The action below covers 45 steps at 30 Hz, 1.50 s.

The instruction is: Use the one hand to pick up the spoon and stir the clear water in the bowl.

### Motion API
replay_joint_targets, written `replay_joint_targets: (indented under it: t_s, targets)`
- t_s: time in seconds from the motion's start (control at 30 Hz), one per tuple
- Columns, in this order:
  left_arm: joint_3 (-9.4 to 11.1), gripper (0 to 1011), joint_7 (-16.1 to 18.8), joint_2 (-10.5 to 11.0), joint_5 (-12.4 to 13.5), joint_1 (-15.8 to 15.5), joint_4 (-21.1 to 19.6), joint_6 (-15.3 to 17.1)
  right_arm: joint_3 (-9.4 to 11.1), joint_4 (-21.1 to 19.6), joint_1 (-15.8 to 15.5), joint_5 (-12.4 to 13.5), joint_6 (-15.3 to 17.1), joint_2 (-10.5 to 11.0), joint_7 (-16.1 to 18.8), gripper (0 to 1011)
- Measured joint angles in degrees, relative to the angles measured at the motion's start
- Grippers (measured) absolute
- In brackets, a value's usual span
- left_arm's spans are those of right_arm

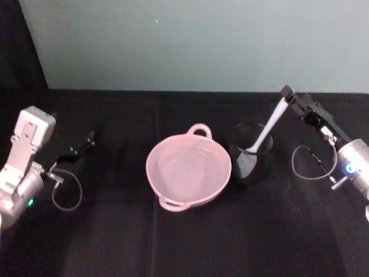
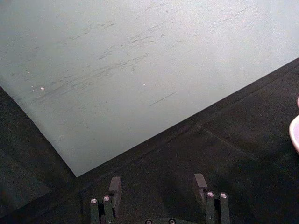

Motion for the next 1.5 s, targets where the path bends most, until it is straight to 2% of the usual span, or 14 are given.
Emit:
replay_joint_targets:
  t_s: [0.2,0.47,0.6,0.93,0.97,1.03,1.07,1.27,1.3,1.4,1.43,1.5]
  targets:
    - [0.0,1011,0.0,0.0,0.0,0.0,0.0,0.0,-0.53,2.99,2.58,3.33,2.43,-1.44,0.95,1004]
    - [0.0,1011,0.0,0.0,0.0,0.0,0.0,0.0,-1.92,4.56,3.73,4.48,2.96,-1.87,0.9,997]
    - [0.0,1011,0.0,-0.01,0.0,0.0,0.0,0.0,-2.51,4.42,3.52,4.6,2.71,-1.69,0.53,917]
    - [0.0,1011,0.0,0.0,0.0,0.0,0.0,0.0,-3.32,2.81,2.68,4.46,2.21,-0.58,-0.37,629]
    - [0.0,1011,0.0,0.0,0.0,0.0,0.0,0.0,-3.36,2.74,2.66,4.45,2.2,-0.51,-0.39,570]
    - [0.0,1011,0.0,0.0,0.0,0.0,0.0,0.0,-3.49,2.46,2.55,4.4,2.12,-0.24,-0.46,538]
    - [0.0,1011,0.0,0.0,0.0,0.0,0.0,0.0,-3.52,2.35,2.5,4.37,2.1,-0.16,-0.5,468]
    - [0.0,1011,0.0,0.0,0.0,0.0,0.0,0.0,-3.71,1.9,2.26,4.31,2.02,0.36,-0.68,303]
    - [0.0,1011,0.0,0.0,0.0,0.0,0.0,0.0,-3.73,1.8,2.25,4.31,1.99,0.48,-0.69,247]
    - [0.0,1011,0.0,0.0,0.0,0.0,0.0,0.0,-3.86,1.28,2.08,4.14,1.9,0.77,-0.71,190]
    - [0.0,1011,0.0,0.0,0.0,0.0,0.0,0.0,-3.96,0.71,1.92,3.93,1.87,1.02,-0.72,138]
    - [0.0,1011,0.0,0.0,0.0,0.0,0.0,0.0,-4.11,-0.14,1.65,3.57,1.77,1.36,-0.81,117]
